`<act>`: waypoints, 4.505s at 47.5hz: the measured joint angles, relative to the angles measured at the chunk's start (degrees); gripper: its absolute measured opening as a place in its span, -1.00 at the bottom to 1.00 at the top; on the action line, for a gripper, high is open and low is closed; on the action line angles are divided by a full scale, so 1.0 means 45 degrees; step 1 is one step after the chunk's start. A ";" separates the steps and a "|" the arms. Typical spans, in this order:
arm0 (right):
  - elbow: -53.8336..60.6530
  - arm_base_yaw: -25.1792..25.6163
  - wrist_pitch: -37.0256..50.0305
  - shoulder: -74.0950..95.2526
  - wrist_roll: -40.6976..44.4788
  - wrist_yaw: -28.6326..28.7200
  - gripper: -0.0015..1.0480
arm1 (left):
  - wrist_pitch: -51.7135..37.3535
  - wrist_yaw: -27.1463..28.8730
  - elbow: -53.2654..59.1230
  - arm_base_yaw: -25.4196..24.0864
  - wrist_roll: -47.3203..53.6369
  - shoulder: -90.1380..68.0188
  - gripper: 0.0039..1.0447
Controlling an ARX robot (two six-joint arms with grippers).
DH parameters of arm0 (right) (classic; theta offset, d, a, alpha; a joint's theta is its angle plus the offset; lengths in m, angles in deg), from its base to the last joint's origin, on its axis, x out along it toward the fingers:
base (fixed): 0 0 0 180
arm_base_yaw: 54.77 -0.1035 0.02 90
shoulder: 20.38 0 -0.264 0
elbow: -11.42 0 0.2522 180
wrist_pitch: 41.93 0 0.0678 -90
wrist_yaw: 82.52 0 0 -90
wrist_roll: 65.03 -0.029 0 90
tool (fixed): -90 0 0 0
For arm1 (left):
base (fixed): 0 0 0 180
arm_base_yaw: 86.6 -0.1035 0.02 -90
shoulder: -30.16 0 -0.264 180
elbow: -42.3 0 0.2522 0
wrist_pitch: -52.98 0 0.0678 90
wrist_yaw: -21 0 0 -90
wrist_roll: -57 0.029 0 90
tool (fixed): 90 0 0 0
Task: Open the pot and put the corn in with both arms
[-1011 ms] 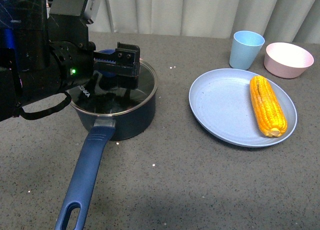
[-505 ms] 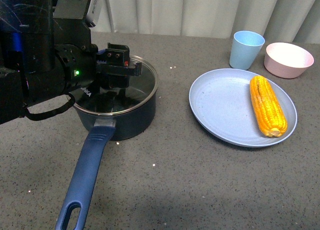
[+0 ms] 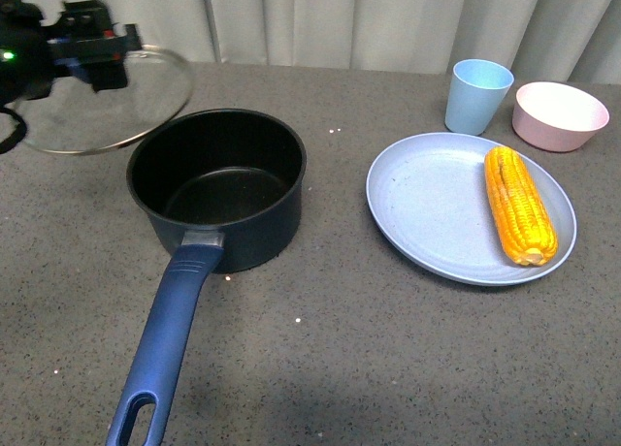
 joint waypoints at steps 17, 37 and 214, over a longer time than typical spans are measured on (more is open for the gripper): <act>0.0000 0.0005 0.0000 0.0000 0.0000 0.0000 0.82 | -0.0097 0.0126 -0.0408 -0.1953 0.0243 -0.2297 0.08; 0.0000 0.0000 0.0000 0.0000 0.0000 0.0005 0.82 | 0.0053 0.0374 -0.1132 -0.1846 0.0539 -0.3633 0.08; -0.0495 -0.1137 0.0797 0.3283 0.0831 -0.5848 0.82 | 1.0977 -0.0690 1.0384 -0.0753 0.1268 2.5208 0.03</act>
